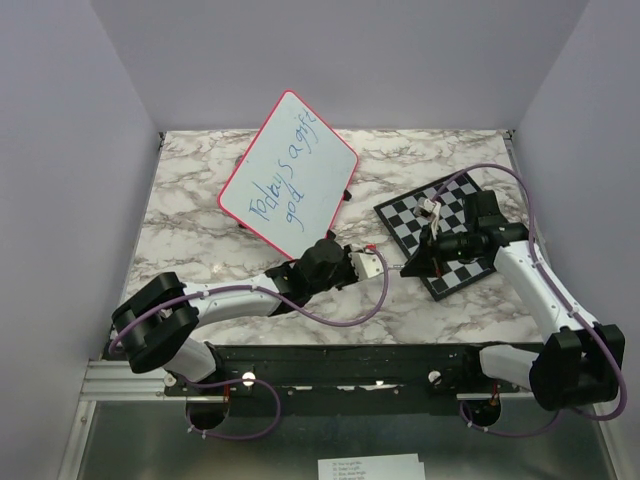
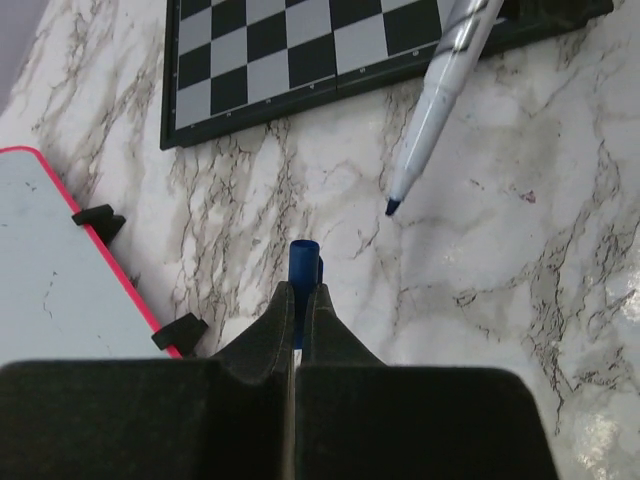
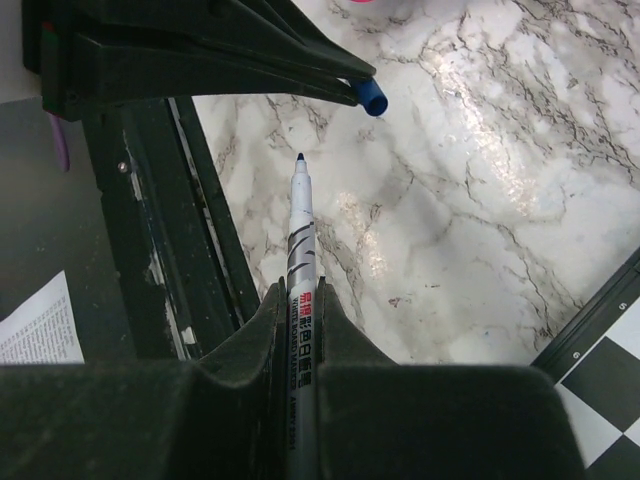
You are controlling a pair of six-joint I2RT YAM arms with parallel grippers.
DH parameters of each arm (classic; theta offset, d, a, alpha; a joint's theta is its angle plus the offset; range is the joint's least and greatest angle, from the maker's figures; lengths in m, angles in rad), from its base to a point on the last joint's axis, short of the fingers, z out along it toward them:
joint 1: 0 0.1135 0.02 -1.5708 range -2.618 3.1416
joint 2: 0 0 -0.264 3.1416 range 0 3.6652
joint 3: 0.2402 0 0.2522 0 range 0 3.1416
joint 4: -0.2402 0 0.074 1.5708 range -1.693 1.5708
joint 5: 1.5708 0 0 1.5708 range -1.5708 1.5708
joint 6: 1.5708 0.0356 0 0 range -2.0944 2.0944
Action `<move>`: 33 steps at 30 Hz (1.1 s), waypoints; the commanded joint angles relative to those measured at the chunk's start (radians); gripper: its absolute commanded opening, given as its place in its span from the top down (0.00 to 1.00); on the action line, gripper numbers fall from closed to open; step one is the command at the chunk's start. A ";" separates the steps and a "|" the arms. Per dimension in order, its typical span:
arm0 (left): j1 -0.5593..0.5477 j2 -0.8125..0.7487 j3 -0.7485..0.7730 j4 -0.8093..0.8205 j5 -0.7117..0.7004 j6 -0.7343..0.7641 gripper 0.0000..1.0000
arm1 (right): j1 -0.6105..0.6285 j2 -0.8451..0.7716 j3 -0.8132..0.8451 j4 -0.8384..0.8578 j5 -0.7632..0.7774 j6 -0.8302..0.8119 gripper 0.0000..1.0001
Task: Write a sentence on the whiteboard
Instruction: Insert the whiteboard marker without the cap into the pen cap.
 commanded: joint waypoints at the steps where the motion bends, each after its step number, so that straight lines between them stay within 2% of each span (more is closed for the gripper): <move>1: 0.000 0.003 0.008 0.144 0.065 -0.028 1.00 | 0.029 0.013 0.031 -0.008 -0.022 -0.005 1.00; 8: 0.000 -0.006 -0.005 0.168 0.110 -0.031 1.00 | 0.036 0.000 0.028 0.004 -0.005 0.005 1.00; 16: 0.000 -0.029 -0.064 0.171 0.122 0.055 1.00 | 0.036 -0.020 0.028 -0.002 -0.010 -0.003 0.99; 33: 0.000 -0.081 -0.114 0.211 0.174 0.112 1.00 | 0.036 -0.007 0.028 0.000 0.019 -0.006 0.99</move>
